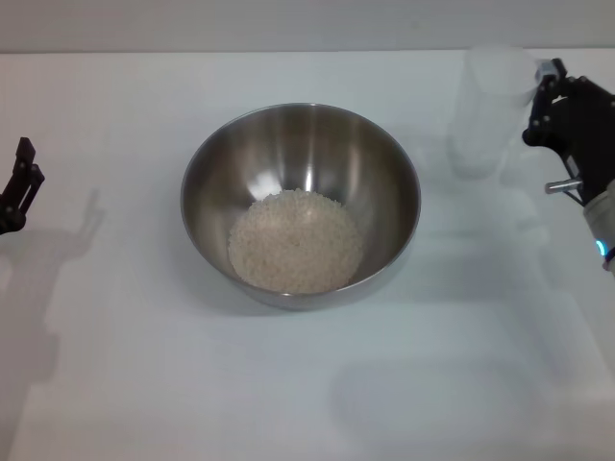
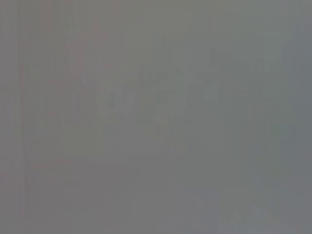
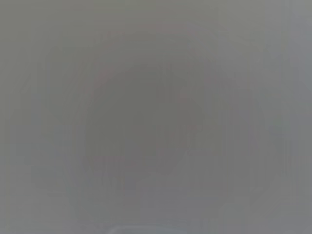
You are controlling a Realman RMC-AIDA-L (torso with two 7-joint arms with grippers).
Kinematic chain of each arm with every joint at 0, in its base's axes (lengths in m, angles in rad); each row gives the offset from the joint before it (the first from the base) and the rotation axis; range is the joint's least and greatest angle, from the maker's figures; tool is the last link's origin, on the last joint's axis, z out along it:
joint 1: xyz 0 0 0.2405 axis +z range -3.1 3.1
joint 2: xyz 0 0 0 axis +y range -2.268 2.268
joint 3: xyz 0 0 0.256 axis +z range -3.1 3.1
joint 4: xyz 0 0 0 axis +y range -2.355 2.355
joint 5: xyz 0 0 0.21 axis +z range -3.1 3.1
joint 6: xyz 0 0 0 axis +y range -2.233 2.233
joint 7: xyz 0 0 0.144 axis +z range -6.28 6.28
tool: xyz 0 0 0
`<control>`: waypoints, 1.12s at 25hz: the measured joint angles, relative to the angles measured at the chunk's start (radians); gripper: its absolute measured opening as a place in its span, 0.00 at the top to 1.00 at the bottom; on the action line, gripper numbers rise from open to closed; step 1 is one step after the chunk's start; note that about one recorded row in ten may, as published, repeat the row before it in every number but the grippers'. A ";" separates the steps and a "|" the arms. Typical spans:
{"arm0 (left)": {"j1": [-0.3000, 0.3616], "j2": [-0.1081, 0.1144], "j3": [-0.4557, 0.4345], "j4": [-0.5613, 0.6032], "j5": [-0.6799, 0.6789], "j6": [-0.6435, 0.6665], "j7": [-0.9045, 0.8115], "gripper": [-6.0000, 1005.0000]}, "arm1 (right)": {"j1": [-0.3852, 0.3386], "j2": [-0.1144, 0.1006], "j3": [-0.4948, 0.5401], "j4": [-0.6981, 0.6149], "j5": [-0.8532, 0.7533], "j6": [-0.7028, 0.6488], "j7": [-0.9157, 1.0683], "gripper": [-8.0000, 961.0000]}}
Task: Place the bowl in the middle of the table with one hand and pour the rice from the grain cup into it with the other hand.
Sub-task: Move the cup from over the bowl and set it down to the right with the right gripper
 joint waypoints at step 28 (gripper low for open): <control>-0.004 0.000 0.004 0.000 0.006 0.000 0.000 0.14 | 0.045 -0.001 -0.131 0.002 0.000 0.193 0.007 0.85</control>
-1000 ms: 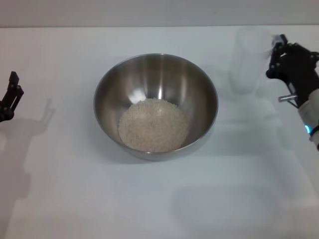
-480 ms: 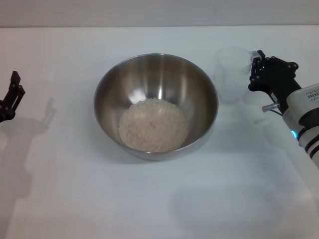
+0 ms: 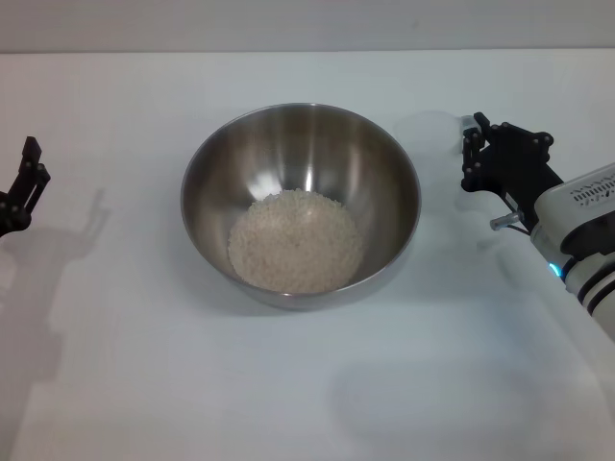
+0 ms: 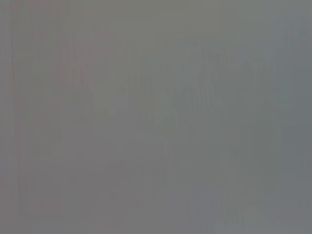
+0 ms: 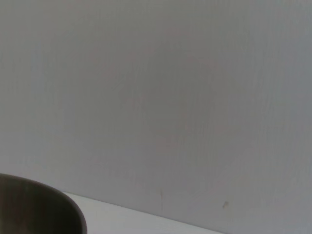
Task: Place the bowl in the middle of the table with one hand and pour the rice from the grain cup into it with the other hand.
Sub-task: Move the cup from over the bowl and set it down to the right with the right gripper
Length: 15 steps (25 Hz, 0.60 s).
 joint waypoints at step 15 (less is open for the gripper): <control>0.000 0.000 0.011 0.000 -0.003 0.000 0.001 0.14 | -0.036 0.002 -0.038 0.015 0.000 0.020 0.003 0.51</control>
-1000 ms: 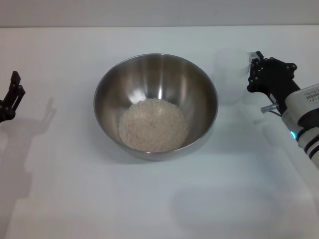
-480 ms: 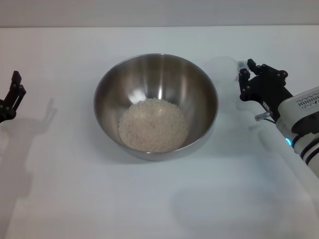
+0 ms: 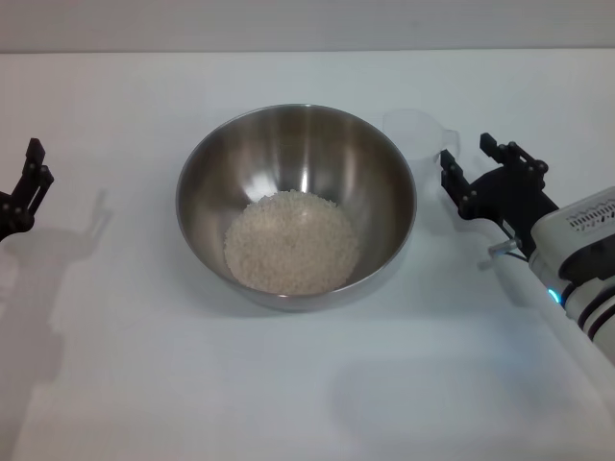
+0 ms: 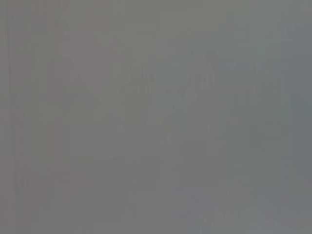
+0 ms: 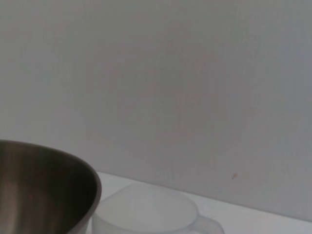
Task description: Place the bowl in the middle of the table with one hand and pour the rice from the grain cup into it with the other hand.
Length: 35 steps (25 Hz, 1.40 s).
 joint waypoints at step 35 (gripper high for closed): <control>0.007 0.000 -0.004 0.011 -0.006 -0.016 -0.025 0.14 | -0.280 -0.001 0.043 0.016 0.063 -0.593 0.019 0.12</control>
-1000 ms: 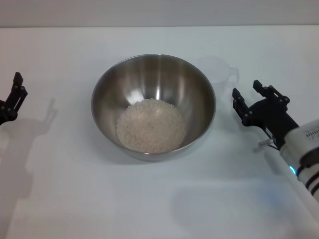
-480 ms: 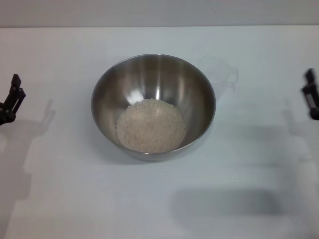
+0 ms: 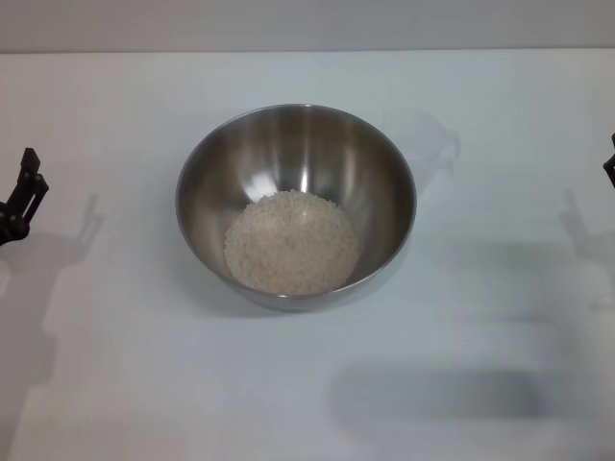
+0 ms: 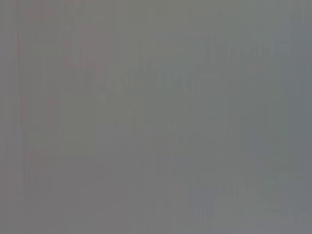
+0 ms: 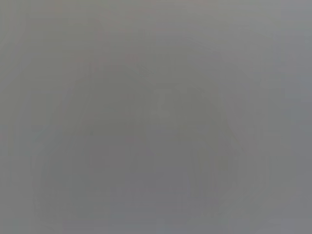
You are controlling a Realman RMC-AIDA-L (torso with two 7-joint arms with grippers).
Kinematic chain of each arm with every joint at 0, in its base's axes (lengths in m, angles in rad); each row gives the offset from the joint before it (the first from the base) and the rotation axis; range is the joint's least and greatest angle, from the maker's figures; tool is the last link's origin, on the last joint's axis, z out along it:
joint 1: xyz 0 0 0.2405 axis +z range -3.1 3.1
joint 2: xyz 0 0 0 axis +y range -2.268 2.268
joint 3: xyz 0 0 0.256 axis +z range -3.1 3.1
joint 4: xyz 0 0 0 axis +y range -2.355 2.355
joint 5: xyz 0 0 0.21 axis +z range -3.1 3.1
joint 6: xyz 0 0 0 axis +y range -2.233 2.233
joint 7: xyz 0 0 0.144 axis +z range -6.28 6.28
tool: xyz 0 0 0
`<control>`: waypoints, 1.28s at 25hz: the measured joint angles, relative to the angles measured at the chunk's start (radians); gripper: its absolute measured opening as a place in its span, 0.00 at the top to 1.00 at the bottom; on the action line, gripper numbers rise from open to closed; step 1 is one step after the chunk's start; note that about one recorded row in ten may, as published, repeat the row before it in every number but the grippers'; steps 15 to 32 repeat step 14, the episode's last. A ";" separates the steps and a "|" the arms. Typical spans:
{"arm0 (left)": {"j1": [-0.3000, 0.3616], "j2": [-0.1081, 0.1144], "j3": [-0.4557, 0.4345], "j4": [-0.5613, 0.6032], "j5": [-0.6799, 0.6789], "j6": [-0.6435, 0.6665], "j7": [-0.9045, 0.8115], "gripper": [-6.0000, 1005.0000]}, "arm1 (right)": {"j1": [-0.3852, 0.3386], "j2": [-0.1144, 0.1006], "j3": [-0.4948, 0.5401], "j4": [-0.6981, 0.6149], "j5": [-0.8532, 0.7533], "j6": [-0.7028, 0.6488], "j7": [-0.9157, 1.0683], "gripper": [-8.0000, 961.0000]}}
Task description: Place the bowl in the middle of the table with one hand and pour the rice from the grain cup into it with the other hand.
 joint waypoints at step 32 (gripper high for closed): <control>-0.006 -0.001 0.001 0.002 0.000 -0.002 -0.001 0.14 | 0.025 -0.002 0.003 -0.004 0.001 0.005 -0.002 0.12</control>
